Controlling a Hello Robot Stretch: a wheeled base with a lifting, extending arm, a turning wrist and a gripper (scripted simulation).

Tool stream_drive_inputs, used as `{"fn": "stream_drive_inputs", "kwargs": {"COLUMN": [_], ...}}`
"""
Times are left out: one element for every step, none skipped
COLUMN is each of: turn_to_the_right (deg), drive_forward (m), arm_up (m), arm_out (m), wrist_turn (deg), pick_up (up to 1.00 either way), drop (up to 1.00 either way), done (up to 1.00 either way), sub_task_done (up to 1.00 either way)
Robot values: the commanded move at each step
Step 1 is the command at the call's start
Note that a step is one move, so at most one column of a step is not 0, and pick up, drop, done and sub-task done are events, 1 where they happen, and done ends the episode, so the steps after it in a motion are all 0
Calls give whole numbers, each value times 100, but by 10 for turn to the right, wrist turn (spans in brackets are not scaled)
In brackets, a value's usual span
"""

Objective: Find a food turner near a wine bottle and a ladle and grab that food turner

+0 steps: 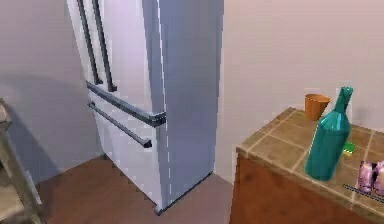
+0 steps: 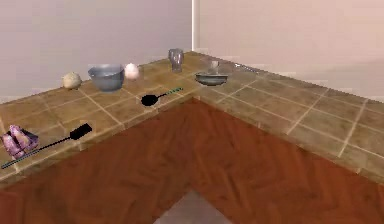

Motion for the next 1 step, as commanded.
{"fn": "stream_drive_inputs", "kwargs": {"turn_to_the_right": [-360], "drive_forward": [0], "arm_up": [0], "arm_out": [0], "wrist_turn": [0], "pick_up": [0], "drop": [0], "done": [0], "sub_task_done": [0]}}
